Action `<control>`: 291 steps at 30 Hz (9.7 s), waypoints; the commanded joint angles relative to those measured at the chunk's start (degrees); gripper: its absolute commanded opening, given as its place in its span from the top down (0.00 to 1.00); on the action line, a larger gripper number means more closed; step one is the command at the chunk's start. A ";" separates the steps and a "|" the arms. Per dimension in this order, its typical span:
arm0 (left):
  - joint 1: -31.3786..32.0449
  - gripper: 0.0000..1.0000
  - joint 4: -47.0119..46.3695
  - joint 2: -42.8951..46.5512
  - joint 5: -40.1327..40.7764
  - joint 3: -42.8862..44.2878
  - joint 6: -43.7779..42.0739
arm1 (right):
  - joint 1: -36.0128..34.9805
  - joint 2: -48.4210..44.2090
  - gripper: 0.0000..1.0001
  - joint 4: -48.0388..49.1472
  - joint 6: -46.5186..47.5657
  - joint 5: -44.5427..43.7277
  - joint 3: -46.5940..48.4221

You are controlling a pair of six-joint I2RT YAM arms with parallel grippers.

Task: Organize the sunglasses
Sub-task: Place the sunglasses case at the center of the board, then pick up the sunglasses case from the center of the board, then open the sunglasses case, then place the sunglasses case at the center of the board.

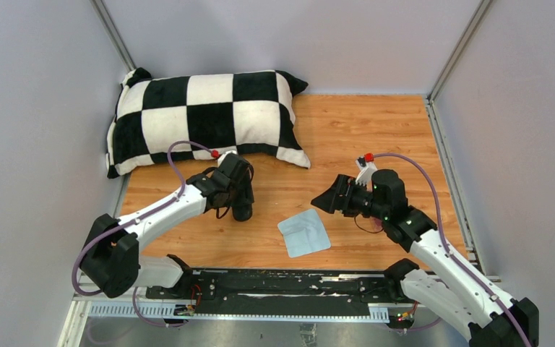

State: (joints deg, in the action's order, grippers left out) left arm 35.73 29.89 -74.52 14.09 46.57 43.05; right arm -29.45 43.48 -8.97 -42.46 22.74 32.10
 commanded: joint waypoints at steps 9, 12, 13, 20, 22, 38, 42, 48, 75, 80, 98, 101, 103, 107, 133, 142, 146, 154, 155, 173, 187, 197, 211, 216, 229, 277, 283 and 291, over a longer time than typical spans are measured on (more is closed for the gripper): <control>-0.09 0.09 -1.24 -2.01 4.43 -5.75 10.93 | 0.74 -1.45 0.14 -5.31 1.37 -3.35 -1.83; 0.01 0.05 -1.02 -1.44 2.44 -6.30 10.66 | 0.58 -1.21 0.14 -5.49 1.41 -3.58 -1.64; 0.07 0.05 -0.89 -1.00 1.88 -6.51 10.72 | 0.65 -1.07 0.14 -5.52 1.41 -3.66 -1.58; 3.46 0.05 -1.60 2.66 -2.11 -8.02 12.48 | 0.72 -0.80 0.15 -5.53 1.03 -3.93 -2.06; 5.23 0.05 -2.87 1.81 -3.19 -7.29 12.10 | 0.64 -0.40 0.15 -5.32 0.98 -4.06 -2.11; 7.69 0.04 1.72 -0.26 0.82 5.93 -5.97 | 0.67 -2.26 0.16 -6.31 -0.08 -4.90 -2.98; 6.97 0.00 8.40 -2.35 7.17 10.96 -11.90 | 0.65 -2.48 0.16 -6.32 -0.11 -4.75 -2.94; 1.10 0.00 11.23 -5.60 2.27 11.12 -15.97 | 0.72 -3.32 0.16 -6.32 -0.53 -4.39 -3.51; 0.85 0.27 7.25 -16.70 0.15 7.05 -16.24 | 0.65 -5.15 0.16 -6.21 -1.23 -4.00 -5.07; 0.86 0.39 7.19 -16.27 -0.08 7.35 -16.16 | 0.68 -5.06 0.16 -6.23 -1.24 -3.96 -5.08; -0.29 0.69 -8.52 -1.43 -31.43 8.34 -11.77 | 11.38 13.33 0.16 20.18 -2.93 20.02 0.41; -0.21 0.74 -14.81 -3.28 -33.47 7.20 -8.65 | 11.52 18.56 0.11 30.81 -7.13 23.72 0.47; -0.29 0.76 -19.81 -4.70 -35.63 6.32 -5.93 | 11.51 22.05 0.10 38.78 -10.65 25.46 -0.07; -0.29 0.86 -31.07 -8.72 -41.22 6.10 0.78 | 11.81 30.10 0.09 53.90 -18.39 27.65 -1.24; -2.85 1.00 -48.18 -12.23 -56.38 5.82 14.83 | 15.74 55.32 0.08 100.35 -41.74 29.96 -2.94; -3.16 1.00 -53.00 -13.86 -58.43 6.14 18.25 | 15.92 55.15 0.23 100.38 -43.59 30.21 -1.82; -3.16 1.00 -56.50 -13.97 -58.45 4.91 20.58 | 15.92 54.98 0.38 100.35 -44.35 30.26 -1.60; -4.03 1.00 -69.94 -14.13 -58.74 1.23 29.08 | 15.91 54.95 0.42 100.37 -44.52 30.43 -2.18; -4.20 1.00 -72.22 -14.29 -58.80 0.76 30.42 | 15.92 55.02 0.42 100.33 -44.48 30.37 -2.34; -5.05 1.00 -71.56 -13.57 -56.23 -1.29 30.20 | 15.92 55.44 0.52 88.59 -34.64 31.92 -4.19; -5.04 1.00 -64.35 -14.73 -54.54 -0.88 24.64 | 12.71 40.03 0.51 26.15 1.27 22.51 7.38; -5.00 1.00 -64.39 -14.31 -53.50 -0.90 24.73 | 6.87 40.53 0.52 6.17 11.41 12.06 15.46; -5.05 1.00 -64.35 -12.76 -53.02 -1.18 24.82 | 1.86 44.35 0.55 -6.62 15.71 -1.75 20.38; -5.05 1.00 -64.34 -12.67 -52.85 -1.13 24.81 | 1.86 45.42 0.55 -6.01 15.89 -1.85 19.67; -4.99 1.00 -64.35 -14.24 -52.84 -2.34 22.61 | 1.71 44.54 0.59 3.59 11.17 4.03 15.31; -5.05 0.00 -24.46 10.88 -34.58 -6.91 -0.07 | 11.34 42.35 1.00 -1.40 -15.81 -25.39 11.50; -5.05 0.00 -22.95 14.70 -34.30 -11.18 0.61 | 12.32 45.08 1.00 1.30 -15.58 -26.33 11.97; -5.05 0.00 -19.85 18.04 -31.92 -12.49 0.04 | 13.81 43.65 0.66 1.60 -9.36 -21.50 13.90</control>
State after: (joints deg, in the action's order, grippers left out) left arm 30.83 7.77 -58.46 -19.88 34.37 44.07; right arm -16.53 89.52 -7.01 -55.64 0.01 45.28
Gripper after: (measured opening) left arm 0.994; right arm 0.228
